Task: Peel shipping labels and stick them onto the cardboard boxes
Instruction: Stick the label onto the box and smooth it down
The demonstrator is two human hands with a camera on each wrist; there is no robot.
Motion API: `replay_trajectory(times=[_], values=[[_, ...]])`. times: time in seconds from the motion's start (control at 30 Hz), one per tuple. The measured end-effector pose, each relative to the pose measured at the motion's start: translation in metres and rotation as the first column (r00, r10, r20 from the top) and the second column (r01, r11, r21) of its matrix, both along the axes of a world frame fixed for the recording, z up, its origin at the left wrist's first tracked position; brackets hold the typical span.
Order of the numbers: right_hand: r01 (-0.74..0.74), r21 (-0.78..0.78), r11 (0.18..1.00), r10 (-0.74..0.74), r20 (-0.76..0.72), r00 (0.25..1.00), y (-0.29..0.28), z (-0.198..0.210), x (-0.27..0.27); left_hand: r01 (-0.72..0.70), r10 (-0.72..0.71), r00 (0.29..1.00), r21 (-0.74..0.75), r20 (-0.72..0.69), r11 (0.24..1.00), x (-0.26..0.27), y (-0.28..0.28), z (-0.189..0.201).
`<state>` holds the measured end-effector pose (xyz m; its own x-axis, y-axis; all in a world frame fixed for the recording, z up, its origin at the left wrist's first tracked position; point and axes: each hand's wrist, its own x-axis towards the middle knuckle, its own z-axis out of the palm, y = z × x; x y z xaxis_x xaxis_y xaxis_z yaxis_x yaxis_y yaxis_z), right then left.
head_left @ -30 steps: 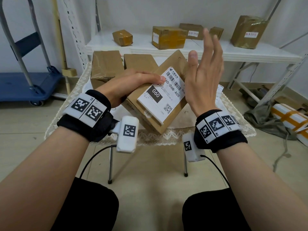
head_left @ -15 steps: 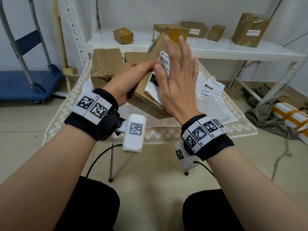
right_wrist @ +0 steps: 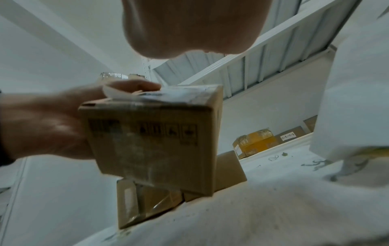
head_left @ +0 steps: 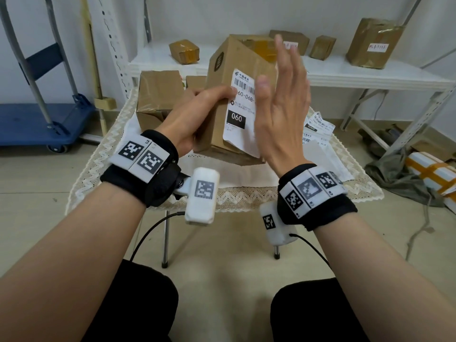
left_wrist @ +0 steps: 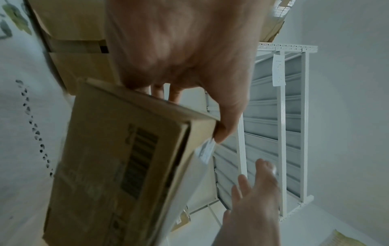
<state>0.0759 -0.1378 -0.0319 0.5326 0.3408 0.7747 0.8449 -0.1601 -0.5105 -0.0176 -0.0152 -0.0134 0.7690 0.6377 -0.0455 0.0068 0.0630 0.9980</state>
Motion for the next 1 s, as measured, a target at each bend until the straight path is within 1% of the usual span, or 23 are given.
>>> replay_trajectory(times=[0.1,0.23,0.37,0.53,0.73,0.83,0.93,1.0], values=[[0.050,0.042,0.998,-0.050,-0.023,0.999,-0.003,0.003,0.006,0.013,-0.013,1.000,0.025,0.000,1.000,0.006,-0.001,-0.002],[0.098,-0.035,0.995,-0.098,-0.005,0.995,0.000,-0.004,0.003,0.034,-0.036,0.999,0.035,0.035,0.999,0.010,-0.005,-0.003],[0.066,-0.071,0.995,-0.065,0.007,0.998,0.005,-0.008,-0.005,0.000,-0.003,0.999,0.053,0.045,0.999,0.010,-0.010,-0.005],[0.043,-0.091,0.995,-0.040,0.043,0.998,0.008,-0.008,-0.010,0.010,-0.010,0.997,0.001,0.073,1.000,0.007,-0.014,-0.005],[0.008,-0.155,0.988,0.004,0.076,0.997,0.010,-0.010,-0.016,-0.070,0.073,0.996,-0.059,0.054,0.996,0.010,-0.009,-0.011],[-0.014,-0.173,0.985,0.032,0.098,0.995,0.009,-0.011,-0.018,-0.076,0.079,0.996,-0.070,0.051,0.995,0.013,-0.006,-0.013],[-0.049,-0.139,0.989,0.060,0.080,0.995,0.008,-0.006,-0.015,-0.076,0.078,0.996,-0.047,0.045,0.996,0.015,-0.003,-0.014],[-0.023,-0.064,0.998,0.026,0.044,0.999,0.006,0.000,-0.006,-0.078,0.080,0.996,-0.028,0.046,0.997,0.015,-0.001,-0.014]])
